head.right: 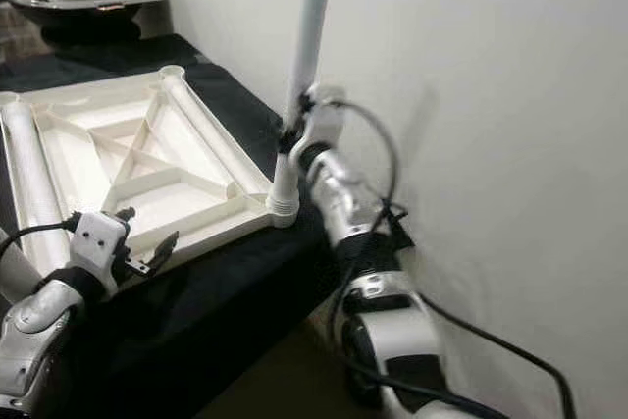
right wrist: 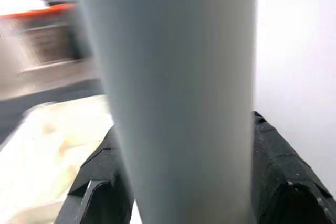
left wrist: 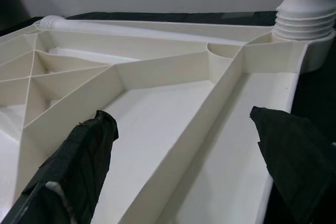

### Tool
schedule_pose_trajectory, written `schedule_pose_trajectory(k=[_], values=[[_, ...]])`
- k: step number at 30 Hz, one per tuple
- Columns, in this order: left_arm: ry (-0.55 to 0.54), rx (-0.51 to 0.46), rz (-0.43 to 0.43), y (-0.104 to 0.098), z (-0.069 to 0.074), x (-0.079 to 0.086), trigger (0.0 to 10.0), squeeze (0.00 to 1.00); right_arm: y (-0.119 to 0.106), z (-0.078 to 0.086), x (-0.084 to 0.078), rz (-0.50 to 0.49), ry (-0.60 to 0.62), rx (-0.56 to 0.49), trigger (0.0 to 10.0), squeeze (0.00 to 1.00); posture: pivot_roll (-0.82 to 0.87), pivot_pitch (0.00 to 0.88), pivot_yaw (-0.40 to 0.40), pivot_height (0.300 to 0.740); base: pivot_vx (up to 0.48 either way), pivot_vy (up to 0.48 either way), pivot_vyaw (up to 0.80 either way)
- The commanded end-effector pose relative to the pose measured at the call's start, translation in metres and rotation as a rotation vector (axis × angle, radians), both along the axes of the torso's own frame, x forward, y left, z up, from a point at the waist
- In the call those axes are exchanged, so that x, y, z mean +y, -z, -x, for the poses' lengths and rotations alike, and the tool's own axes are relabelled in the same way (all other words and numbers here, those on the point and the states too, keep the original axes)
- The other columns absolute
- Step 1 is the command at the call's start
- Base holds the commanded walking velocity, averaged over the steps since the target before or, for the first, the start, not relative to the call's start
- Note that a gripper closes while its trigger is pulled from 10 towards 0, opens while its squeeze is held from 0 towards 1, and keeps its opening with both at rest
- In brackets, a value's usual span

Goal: Building children table

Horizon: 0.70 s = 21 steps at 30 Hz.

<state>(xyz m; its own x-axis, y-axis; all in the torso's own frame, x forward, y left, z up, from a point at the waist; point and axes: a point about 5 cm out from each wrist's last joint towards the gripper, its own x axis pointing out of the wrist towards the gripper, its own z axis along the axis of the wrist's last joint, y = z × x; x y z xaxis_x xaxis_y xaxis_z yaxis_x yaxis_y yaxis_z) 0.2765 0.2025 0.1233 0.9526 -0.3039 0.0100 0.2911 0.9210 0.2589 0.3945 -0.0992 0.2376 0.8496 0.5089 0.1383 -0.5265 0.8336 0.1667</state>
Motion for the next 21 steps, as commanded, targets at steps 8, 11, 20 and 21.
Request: schedule_pose_trajectory(k=[8, 11, 20, 21], values=[[-0.009, -0.001, -0.014, 0.001, 0.001, 0.003, 10.0, 0.00, 0.027, -0.003, 0.005, 0.145, -0.106, 0.060, 0.0, 0.00, 0.07, 0.000, -0.132, 0.740, 0.000, 0.000, 0.00], [-0.010, -0.002, -0.015, 0.001, 0.001, 0.004, 10.0, 0.00, 0.032, -0.005, 0.008, 0.148, -0.065, 0.097, 0.0, 0.00, 0.07, 0.000, -0.130, 0.740, 0.000, 0.000, 0.00], [0.008, -0.004, -0.010, 0.000, -0.002, -0.001, 10.0, 0.00, 0.089, 0.001, -0.020, 0.067, 0.673, 0.427, 0.0, 0.00, 0.05, 0.000, -0.108, 0.740, 0.000, 0.000, 0.00], [0.008, -0.004, -0.010, 0.000, -0.002, -0.001, 10.0, 0.00, 0.089, 0.001, -0.020, 0.067, 0.673, 0.427, 0.0, 0.00, 0.05, 0.000, -0.108, 0.740, 0.000, 0.000, 0.00]])
